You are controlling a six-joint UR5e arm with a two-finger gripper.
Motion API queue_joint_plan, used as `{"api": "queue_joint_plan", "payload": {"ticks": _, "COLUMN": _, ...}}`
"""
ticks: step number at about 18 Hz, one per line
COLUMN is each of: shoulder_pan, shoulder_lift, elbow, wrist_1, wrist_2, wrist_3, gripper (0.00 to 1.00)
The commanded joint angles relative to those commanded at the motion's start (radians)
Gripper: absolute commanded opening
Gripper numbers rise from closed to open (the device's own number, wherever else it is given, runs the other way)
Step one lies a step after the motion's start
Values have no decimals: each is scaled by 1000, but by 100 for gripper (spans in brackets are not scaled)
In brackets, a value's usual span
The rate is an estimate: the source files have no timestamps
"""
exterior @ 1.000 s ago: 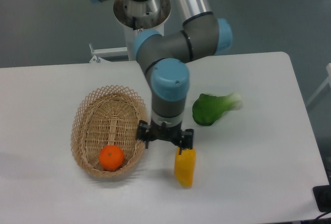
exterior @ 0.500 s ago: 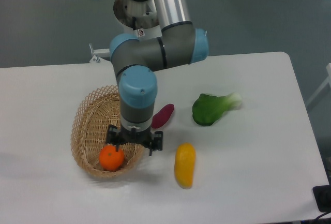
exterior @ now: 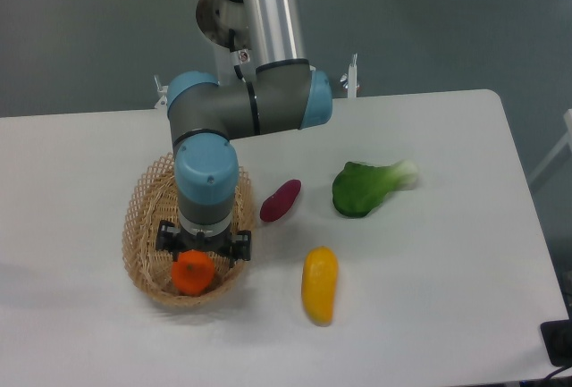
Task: Pick up the orange from the basket
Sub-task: 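Lower the gripper over the orange and close it around the fruit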
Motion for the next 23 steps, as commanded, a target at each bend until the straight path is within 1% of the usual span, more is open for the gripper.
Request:
{"api": "queue_joint_plan", "payload": {"ticks": 6, "shoulder_pan": -23, "shoulder_lift": -44, "elbow": 3, "wrist_1": 9, "wrist_2": 2, "wrist_3": -5, "gripper": 100}}
{"api": "queue_joint_plan", "payload": {"ticks": 11, "shoulder_pan": -26, "shoulder_lift": -61, "elbow": 11, "wrist_1": 14, "wrist_2": 2, "wrist_3": -2, "gripper": 100}}
{"api": "queue_joint_plan", "payload": {"ticks": 13, "shoulder_pan": -32, "shoulder_lift": -66, "elbow": 18, "wrist_1": 14, "wrist_2": 30, "wrist_3": -3, "gripper": 100}}
{"api": "queue_joint_plan", "payload": {"ticks": 14, "shoulder_pan": -34, "shoulder_lift": -68, "elbow": 18, "wrist_1": 12, "wrist_2": 41, "wrist_3": -3, "gripper": 96}}
{"api": "queue_joint_plan", "payload": {"ticks": 17, "shoulder_pan": -34, "shoulder_lift": -64, "elbow": 15, "wrist_1": 11, "wrist_2": 44, "wrist_3": -6, "gripper": 75}}
{"api": "queue_joint_plan", "payload": {"ticks": 20, "shoulder_pan": -43, "shoulder_lift": -49, "elbow": 20, "wrist_1": 8, "wrist_2": 44, "wrist_3": -31, "gripper": 50}}
{"api": "queue_joint_plan", "payload": {"ticks": 21, "shoulder_pan": -43, "shoulder_lift": -26, "elbow": 20, "wrist_1": 6, "wrist_2": 43, "wrist_3": -31, "gripper": 48}}
{"api": "queue_joint_plan", "payload": {"ticks": 23, "shoulder_pan": -41, "shoulder_lift": 3, "elbow": 18, "wrist_1": -2, "wrist_2": 37, "wrist_3": -29, "gripper": 47}}
